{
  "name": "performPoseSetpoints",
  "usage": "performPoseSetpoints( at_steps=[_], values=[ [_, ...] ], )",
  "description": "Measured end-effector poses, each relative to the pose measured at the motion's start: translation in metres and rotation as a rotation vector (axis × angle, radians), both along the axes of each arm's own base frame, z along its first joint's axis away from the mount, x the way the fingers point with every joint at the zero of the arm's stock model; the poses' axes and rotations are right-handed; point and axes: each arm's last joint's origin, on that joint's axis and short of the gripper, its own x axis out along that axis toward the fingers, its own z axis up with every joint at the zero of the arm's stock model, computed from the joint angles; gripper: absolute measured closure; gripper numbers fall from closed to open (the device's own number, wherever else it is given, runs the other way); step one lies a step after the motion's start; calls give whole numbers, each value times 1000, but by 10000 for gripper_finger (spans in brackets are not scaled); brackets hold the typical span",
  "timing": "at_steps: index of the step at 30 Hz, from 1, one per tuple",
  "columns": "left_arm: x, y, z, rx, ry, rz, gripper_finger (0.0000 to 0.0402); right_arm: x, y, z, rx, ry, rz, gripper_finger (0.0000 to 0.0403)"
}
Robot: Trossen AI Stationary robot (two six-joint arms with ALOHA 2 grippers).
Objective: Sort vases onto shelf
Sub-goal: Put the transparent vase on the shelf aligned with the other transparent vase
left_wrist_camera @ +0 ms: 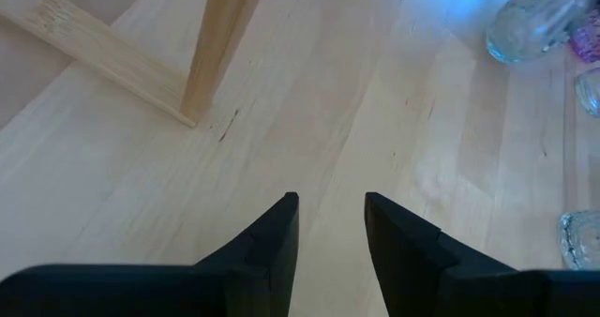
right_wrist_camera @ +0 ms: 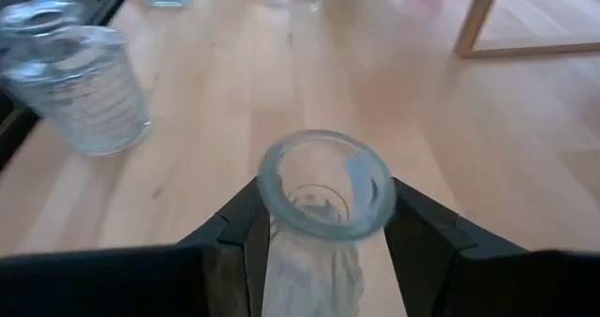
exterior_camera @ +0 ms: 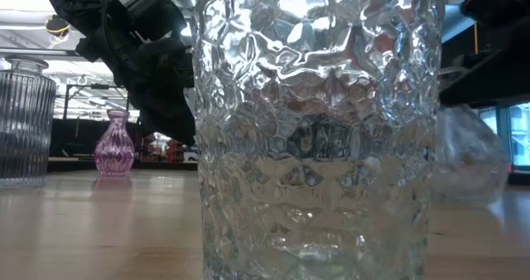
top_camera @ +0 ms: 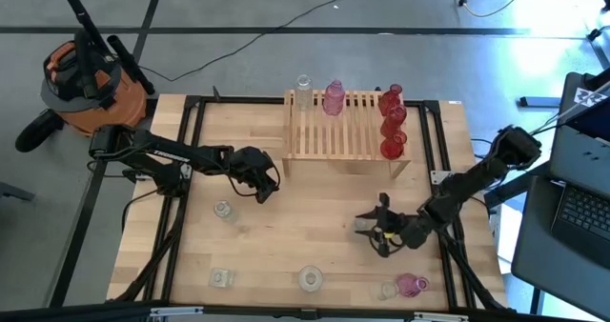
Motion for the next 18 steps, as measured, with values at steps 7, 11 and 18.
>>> performPoseSetpoints(
  at_steps=[7, 11, 18],
  values=[
    [0, 0, 0, -2, 0, -2, 285, 12, -15, -1, 16, 34, 4, 251],
    [0, -1, 0, -12, 1, -12, 285, 16, -21, -1, 10, 47, 16, 272],
    [-1, -1, -1, -12, 7, -14, 285, 21, -26, 2, 13, 18, 7, 351]
  ],
)
